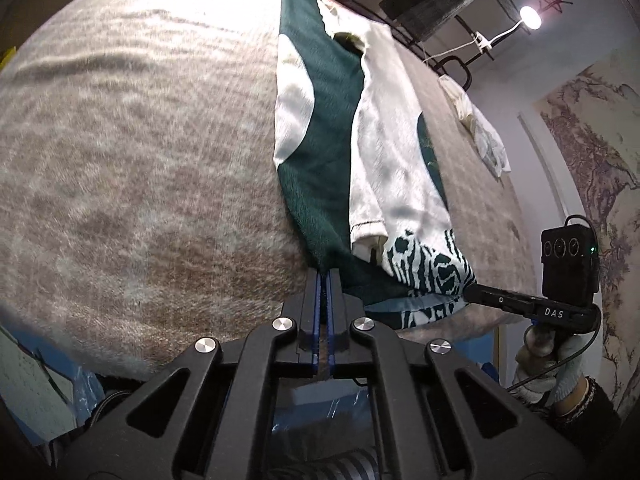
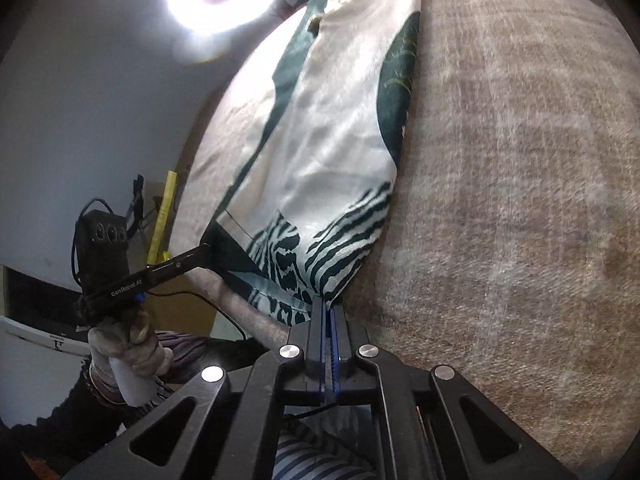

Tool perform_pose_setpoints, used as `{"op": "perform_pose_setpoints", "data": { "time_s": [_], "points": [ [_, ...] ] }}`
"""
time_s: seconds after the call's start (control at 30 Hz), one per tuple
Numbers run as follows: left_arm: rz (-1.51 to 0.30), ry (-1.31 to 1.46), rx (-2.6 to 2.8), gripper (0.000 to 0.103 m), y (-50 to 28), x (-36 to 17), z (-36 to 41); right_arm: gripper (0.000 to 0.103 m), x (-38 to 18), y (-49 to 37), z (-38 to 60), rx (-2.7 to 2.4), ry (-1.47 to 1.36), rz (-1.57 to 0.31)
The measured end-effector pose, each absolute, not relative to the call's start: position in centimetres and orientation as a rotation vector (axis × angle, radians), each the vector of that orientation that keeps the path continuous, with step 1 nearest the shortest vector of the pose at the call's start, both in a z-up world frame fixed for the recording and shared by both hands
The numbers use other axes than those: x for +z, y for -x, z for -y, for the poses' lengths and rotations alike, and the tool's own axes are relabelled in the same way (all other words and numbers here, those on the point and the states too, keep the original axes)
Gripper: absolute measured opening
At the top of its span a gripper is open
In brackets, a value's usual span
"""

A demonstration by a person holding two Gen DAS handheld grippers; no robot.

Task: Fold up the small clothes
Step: 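Grasp the striped hem of the folded strip with both grippers, then fold the hem up toward the collar with both grippers and release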

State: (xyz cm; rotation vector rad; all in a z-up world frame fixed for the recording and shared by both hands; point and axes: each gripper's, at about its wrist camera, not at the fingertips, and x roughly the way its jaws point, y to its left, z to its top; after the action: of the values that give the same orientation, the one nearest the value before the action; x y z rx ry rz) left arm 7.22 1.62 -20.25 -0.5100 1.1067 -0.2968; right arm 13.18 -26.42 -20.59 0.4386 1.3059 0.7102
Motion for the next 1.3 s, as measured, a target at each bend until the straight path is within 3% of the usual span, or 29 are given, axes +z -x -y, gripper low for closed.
{"op": "perform_pose_setpoints", "data": {
  "time_s": [0.77, 1.3],
  "points": [
    [-1.008, 0.496, -0.287, 0.0, -14.1, -14.5, -1.8, 0.0, -14.3, -19.2, 28.9, 0.703, -0.518, -1.142],
    [-1.014, 0.498, -0.222, 0.0, -22.2, -15.1, -2.3, 0.0, -13.8, -27.2, 29.0, 0.62, -0.542, -1.111]
  ]
}}
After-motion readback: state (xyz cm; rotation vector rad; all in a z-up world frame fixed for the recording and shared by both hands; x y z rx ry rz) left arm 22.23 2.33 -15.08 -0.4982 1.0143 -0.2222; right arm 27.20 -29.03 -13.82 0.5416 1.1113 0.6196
